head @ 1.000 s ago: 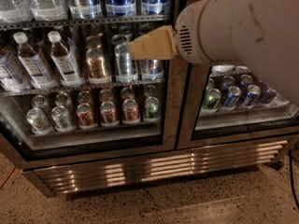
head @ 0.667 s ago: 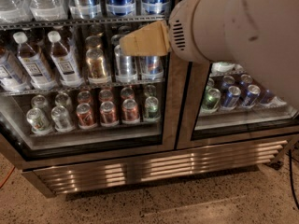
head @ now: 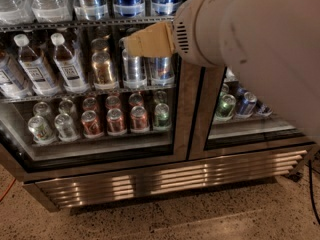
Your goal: Open right fridge door
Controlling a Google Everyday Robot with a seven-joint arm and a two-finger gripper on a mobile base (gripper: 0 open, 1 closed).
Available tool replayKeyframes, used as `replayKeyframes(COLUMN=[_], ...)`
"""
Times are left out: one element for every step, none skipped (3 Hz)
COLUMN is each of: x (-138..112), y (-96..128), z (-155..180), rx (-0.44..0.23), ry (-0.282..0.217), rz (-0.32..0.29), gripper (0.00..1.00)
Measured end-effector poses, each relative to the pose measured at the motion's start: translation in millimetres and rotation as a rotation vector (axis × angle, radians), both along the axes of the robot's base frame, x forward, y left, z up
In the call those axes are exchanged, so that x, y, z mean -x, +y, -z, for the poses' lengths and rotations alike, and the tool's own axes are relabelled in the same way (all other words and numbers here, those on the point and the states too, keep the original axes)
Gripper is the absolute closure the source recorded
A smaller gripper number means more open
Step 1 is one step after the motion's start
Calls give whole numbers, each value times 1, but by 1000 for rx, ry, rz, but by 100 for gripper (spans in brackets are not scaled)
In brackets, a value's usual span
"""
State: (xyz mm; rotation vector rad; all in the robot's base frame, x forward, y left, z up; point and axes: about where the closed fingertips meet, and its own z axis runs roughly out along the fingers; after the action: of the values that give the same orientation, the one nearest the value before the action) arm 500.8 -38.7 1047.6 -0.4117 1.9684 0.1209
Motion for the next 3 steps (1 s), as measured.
replayKeyframes(x=[-16, -17, -16], y=[-1, -3, -2], z=[31, 18, 16], rx=[-2, -1, 0], ry=[15, -19, -23], rz=[43, 72, 71], gripper=[0, 0, 0])
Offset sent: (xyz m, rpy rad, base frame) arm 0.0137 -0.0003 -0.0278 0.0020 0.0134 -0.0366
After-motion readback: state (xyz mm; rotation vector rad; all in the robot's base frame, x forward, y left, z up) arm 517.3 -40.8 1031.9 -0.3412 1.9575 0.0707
